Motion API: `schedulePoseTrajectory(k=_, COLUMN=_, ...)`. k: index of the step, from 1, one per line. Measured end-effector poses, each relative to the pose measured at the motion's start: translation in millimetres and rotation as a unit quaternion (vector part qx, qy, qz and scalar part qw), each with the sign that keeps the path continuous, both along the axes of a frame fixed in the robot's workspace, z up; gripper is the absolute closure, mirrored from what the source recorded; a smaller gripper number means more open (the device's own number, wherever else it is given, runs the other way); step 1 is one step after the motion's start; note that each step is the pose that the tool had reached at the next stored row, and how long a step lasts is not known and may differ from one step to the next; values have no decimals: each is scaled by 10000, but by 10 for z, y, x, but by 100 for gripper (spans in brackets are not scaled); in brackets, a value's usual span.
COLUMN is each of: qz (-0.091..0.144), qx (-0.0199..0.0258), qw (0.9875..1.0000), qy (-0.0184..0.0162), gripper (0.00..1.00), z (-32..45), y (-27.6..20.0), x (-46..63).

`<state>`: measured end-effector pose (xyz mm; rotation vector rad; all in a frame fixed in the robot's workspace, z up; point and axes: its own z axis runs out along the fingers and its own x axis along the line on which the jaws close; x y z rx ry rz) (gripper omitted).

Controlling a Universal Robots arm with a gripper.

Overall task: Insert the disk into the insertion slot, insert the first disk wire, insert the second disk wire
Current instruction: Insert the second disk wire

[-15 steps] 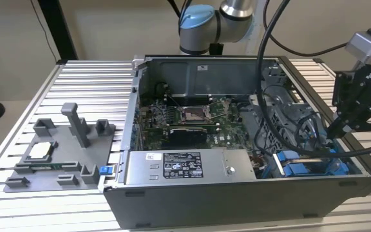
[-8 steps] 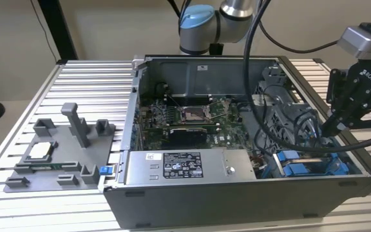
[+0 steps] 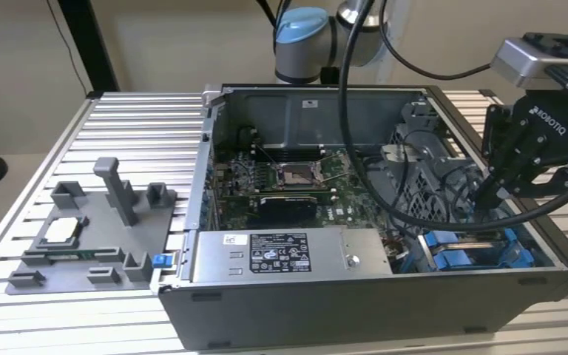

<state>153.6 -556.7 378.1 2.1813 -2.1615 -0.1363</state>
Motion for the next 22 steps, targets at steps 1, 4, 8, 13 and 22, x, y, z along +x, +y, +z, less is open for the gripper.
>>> schedulePoseTrajectory(k=1, qz=0, qx=0, qw=10000, qy=-24, gripper=100, z=-3, y=-1, x=-20)
schedulePoseTrajectory(k=4, qz=0, qx=0, qw=9999, qy=-122, gripper=100, z=-31, y=-4, x=-45)
schedulePoseTrajectory(k=8, qz=0, qx=-1, qw=9997, qy=-224, gripper=100, z=-72, y=-9, x=-45)
schedulePoseTrajectory(k=13, qz=0, qx=0, qw=9996, qy=-296, gripper=100, z=-135, y=-25, x=-45)
schedulePoseTrajectory(k=22, qz=0, qx=-1, qw=9995, qy=-325, gripper=100, z=-192, y=-44, x=-45)
